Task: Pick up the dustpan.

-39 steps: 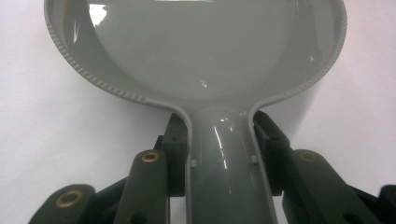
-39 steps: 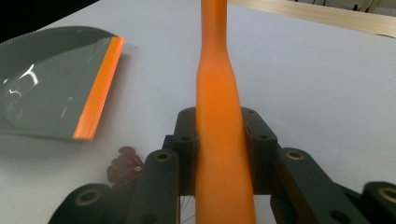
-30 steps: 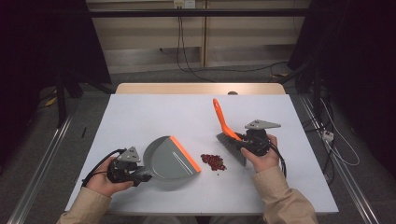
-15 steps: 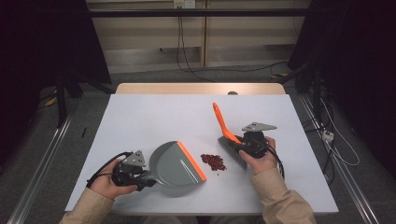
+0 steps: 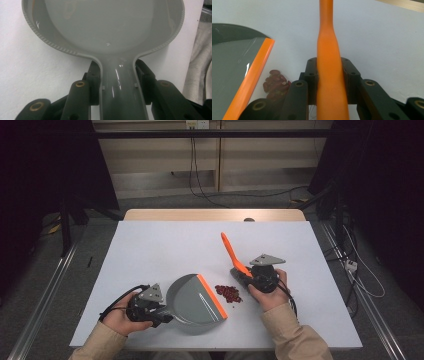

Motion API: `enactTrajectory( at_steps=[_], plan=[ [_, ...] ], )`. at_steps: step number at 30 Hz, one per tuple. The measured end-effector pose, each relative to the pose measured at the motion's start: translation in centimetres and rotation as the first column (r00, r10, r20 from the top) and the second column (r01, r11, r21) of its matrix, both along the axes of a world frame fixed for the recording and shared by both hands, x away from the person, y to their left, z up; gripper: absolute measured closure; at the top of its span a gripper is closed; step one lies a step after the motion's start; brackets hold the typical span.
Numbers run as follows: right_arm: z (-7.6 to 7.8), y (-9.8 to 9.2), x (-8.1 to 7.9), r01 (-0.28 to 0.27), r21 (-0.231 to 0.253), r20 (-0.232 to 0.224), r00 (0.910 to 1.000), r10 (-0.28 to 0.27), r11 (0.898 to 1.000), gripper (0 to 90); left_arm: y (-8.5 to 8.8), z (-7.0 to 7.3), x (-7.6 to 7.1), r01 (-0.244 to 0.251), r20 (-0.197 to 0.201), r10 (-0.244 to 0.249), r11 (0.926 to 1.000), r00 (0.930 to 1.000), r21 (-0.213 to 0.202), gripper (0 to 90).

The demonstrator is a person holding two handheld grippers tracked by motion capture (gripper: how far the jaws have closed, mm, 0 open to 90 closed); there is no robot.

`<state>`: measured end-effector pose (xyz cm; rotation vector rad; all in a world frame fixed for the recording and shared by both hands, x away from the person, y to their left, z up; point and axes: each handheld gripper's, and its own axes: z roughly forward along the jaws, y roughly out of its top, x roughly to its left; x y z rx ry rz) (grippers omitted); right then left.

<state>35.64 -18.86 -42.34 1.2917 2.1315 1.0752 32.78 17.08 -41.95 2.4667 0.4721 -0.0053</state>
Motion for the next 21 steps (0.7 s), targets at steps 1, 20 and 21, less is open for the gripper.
enactTrajectory(
  at_steps=[1,20,21],
  plan=[
    [0.0,0.3,-0.1,-0.001,-0.008,0.005,1.0,0.001,1.0,71.1,-0.1,0.0,0.0,0.003,-0.003,-0.003,1.0,1.0,0.005,63.2],
    [-0.2,2.0,-1.2,0.017,-0.033,0.031,0.9994,-0.016,0.999,70.8,-1.6,-0.4,-0.3,0.018,-0.026,-0.018,0.9998,0.9995,0.005,63.2],
    [-0.3,2.0,-1.2,0.015,-0.033,0.032,0.9994,-0.014,0.999,70.8,-1.6,-0.4,-0.3,0.019,-0.028,-0.019,0.9998,0.9994,0.005,63.2]
  ],
)
